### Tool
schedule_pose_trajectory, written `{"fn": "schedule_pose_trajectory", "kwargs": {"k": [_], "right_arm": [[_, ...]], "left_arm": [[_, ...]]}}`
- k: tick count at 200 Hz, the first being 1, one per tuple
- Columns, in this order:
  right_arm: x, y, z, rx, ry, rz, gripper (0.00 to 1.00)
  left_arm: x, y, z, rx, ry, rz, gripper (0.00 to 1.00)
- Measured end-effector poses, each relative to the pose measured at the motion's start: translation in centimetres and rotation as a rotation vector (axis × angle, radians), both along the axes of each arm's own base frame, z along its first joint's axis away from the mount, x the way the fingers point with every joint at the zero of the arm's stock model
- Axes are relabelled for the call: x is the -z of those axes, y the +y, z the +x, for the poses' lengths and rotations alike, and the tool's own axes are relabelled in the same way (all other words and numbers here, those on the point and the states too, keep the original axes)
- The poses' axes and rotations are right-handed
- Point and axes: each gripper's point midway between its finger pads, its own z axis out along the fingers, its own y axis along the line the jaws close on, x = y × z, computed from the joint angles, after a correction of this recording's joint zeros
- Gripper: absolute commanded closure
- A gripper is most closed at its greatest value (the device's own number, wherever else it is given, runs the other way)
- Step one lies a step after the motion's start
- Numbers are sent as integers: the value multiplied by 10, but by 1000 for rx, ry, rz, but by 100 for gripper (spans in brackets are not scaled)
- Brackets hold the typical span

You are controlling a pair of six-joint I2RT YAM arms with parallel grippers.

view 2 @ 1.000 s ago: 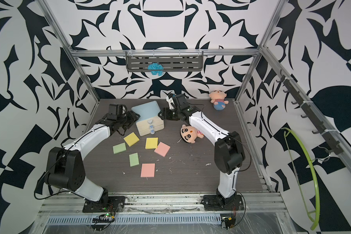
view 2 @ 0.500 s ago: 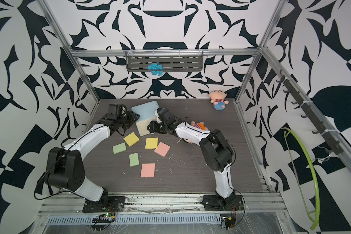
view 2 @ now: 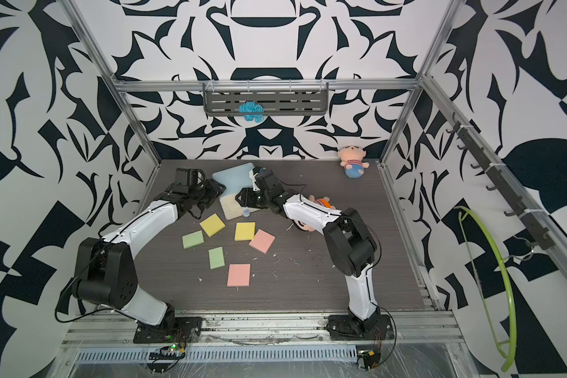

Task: Please put the sticky notes in the drawer by color
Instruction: Open the drawer in the storage box.

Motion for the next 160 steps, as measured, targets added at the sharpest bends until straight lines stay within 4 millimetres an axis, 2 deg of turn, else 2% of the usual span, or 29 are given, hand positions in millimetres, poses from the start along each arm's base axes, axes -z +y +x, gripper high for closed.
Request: {"fn": "schedule_pose_trajectory", "kwargs": {"k": [45,101,160], "right_arm": [[7,5,9,7,1,-8,53],[12,5,14,16,5,-45,74],[13,1,9,16,-8,-44,74]], "left_arm": [[0,0,0,0,3,-4,46],[0,-1,1,-1,4,-5,46],[0,-1,2,-5,14,-8,48]]}}
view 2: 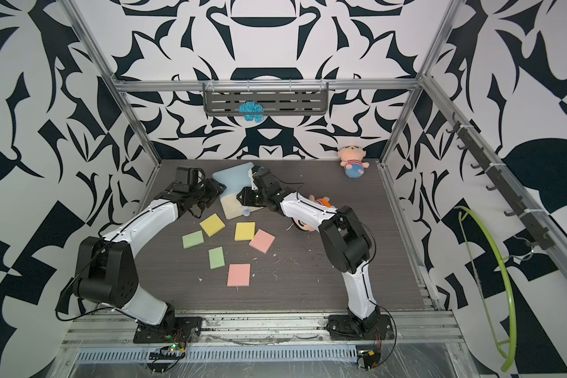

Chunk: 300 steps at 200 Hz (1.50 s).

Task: Please put the sticky notes in the drawer by color
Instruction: Open the drawer in the storage box.

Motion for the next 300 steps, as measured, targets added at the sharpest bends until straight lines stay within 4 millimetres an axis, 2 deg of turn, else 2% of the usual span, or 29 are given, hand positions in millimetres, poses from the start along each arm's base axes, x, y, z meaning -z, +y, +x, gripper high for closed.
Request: {"fn": "schedule_pose_trajectory", "kwargs": {"k": [66,108,170,199,300], "right_arm": [[5,-19,-46,-21,30,-8,74],[10,-25,-65,-25,55,-10,74],[17,-24,-75,-25,81,1,74],[18,-25,-74,-18,79,-7,66],[14,-33,-71,-13,34,-87,70]], "left_arm": [[0,0,0,-6,5,-7,48],[0,0,0,-6,5,-7,48],[0,0,0,-6,5,-7,48],[0,0,0,-6,5,-6,48],[0,0,0,-4,4,-3,48]]}}
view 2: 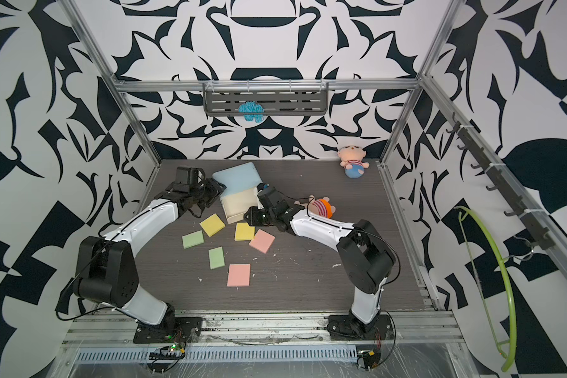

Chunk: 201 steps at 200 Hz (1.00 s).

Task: Please put the sticky notes in the drawer by color
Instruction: Open the drawer in the storage box.

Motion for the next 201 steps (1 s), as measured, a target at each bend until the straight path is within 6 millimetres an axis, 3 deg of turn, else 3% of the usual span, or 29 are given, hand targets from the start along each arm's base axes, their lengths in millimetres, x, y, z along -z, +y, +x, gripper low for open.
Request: {"fn": "schedule_pose_trajectory", "kwargs": {"k": [55,68,83,137,168,201], "right_arm": [[-21,0,14,14,-33,23,65],[-20,-1,14,12,-32,20,64],[-20,-1,14,10,-33,17,78],[-2,-4,2,-9,1,6,74],[-2,-5,0,-12,3,14,57],[-1,-7,0,-4,13,13,26]], "left_arm": [[0,0,0,2,-1,3,48],[0,0,0,1,-1,5,48],[0,0,0,1,-2,6,48],[-1,-1,-1,2,-3,8,48],[-1,-1,-1,1,-3,8,48],[0,-1,-1,3,-1,11,42]]}}
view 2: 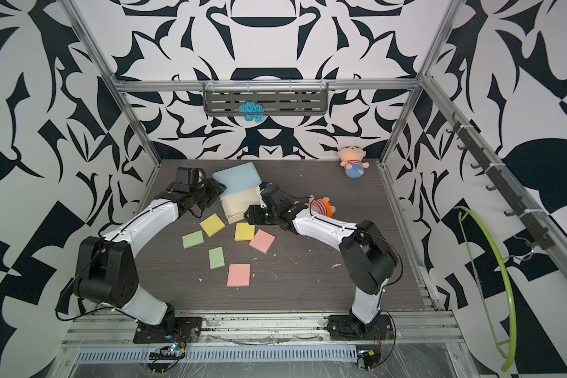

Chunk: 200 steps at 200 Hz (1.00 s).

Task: Please put the sticky notes in the drawer by color
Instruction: Open the drawer in the storage box, then pick up the sticky notes from the center of the board.

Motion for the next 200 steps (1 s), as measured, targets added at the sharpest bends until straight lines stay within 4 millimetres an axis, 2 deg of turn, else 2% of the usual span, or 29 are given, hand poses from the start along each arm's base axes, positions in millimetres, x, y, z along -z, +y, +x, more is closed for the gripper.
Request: {"fn": "schedule_pose_trajectory", "kwargs": {"k": [24,42,67,84,94,107,120,150,164,181,200], "right_arm": [[-2,-4,-3,6,4,-1,17],[-9,-12,-12,3,-2,-3,16],[-30,-24,-23,3,-37,8,15],[-43,-32,-31,-1,-67,9,15],[-49,-36,-34,-4,-85,3,15],[-57,-41,-36,-10,-112,-9,15],[-65,-46,-38,-16,-146,-23,15],[-74,-53,-39,-37,-211,-62,15],[-75,-55,-39,-50,-234,-80,15],[-74,-55,-40,-72,-254,-96,15],[-74,-53,-41,-100,-269,-102,16]], "left_arm": [[1,-2,-3,10,10,2,35],[3,-4,-5,20,21,4,30],[3,-4,-8,23,39,9,23],[3,-4,-11,33,48,24,16],[2,-1,-15,29,54,39,7],[-6,5,-23,24,47,70,1],[-23,15,-32,6,12,112,1],[-82,47,-62,-55,-133,221,1],[-98,63,-80,-75,-176,288,1],[-93,84,-98,-96,-157,370,1],[-59,111,-116,-121,-38,459,1]]}}
